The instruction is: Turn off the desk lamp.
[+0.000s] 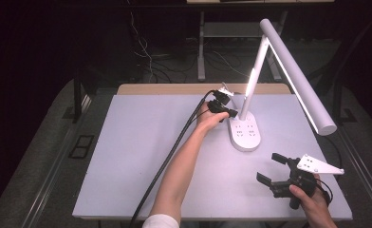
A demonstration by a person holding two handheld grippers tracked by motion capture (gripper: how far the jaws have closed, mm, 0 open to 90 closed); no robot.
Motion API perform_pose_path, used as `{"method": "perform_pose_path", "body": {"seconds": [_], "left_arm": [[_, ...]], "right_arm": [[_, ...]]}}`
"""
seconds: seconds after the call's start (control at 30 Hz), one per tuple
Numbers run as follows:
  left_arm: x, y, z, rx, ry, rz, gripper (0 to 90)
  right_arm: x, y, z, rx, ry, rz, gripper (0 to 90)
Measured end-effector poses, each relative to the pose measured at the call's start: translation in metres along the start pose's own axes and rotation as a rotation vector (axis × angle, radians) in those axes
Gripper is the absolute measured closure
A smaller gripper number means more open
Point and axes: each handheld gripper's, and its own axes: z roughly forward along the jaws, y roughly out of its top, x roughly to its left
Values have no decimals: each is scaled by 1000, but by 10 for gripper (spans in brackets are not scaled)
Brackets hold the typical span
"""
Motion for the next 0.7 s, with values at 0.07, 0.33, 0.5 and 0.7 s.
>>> {"method": "perform_pose_path", "body": {"seconds": [0.07,0.33,0.5,0.7], "left_arm": [[0,-1,2,4,-2,-6,900],[3,-4,6,11,-7,-27,900],[5,-4,6,19,-10,-44,900],[9,-5,7,26,-22,-77,900]], "right_arm": [[0,0,0,-1,0,1,6],[0,0,-1,-5,-3,3,6],[-1,0,-2,-8,-7,3,6],[0,1,-3,-9,-8,2,7]]}}
